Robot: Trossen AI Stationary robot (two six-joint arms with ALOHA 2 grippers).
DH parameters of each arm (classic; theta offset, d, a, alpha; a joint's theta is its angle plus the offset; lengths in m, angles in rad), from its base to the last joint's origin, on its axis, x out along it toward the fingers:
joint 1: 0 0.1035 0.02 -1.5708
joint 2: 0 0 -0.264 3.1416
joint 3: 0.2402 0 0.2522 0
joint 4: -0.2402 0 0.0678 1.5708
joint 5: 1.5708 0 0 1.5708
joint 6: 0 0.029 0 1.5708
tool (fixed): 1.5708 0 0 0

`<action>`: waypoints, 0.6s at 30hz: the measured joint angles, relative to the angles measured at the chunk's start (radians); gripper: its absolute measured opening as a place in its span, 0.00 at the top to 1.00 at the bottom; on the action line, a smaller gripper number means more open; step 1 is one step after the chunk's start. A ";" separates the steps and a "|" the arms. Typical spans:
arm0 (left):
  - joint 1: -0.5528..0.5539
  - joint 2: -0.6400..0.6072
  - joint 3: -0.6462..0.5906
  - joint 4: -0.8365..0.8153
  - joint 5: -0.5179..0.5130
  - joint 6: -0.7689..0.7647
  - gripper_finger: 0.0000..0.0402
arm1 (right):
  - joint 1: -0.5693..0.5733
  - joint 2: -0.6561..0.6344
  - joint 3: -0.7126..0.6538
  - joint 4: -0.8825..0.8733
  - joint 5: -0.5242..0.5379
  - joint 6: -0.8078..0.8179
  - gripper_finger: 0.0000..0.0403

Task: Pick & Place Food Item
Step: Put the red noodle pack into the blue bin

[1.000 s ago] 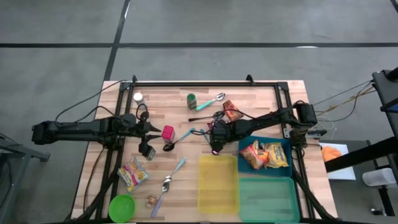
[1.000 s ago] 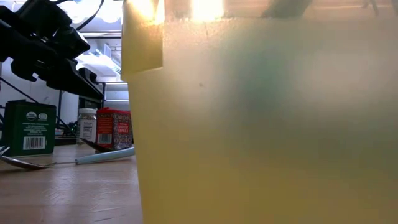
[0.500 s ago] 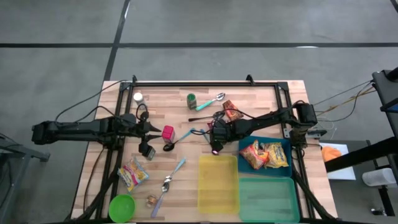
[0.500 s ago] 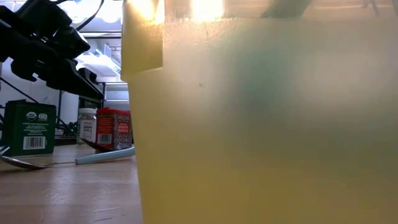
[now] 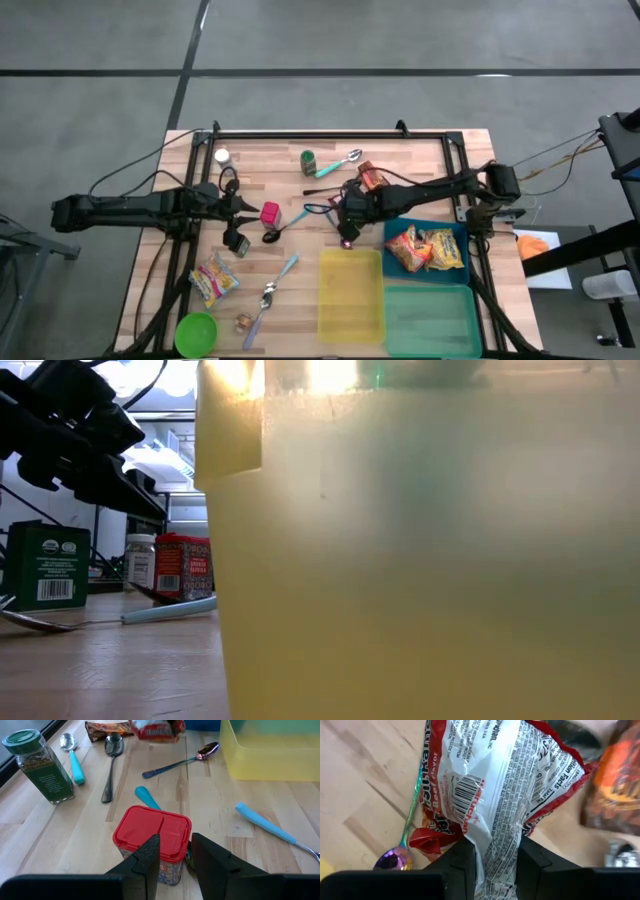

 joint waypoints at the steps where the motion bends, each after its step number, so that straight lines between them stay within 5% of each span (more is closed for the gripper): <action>1: 0.000 0.000 0.000 0.000 0.000 0.000 0.71 | 0.000 -0.013 0.008 -0.014 0.000 -0.010 0.78; 9: 0.000 -0.001 0.000 -0.016 0.000 0.000 0.71 | 0.000 -0.134 0.070 -0.193 -0.011 -0.049 0.78; 18: 0.000 0.000 0.000 -0.023 0.000 0.000 0.71 | 0.024 -0.290 0.085 -0.400 -0.170 -0.031 0.78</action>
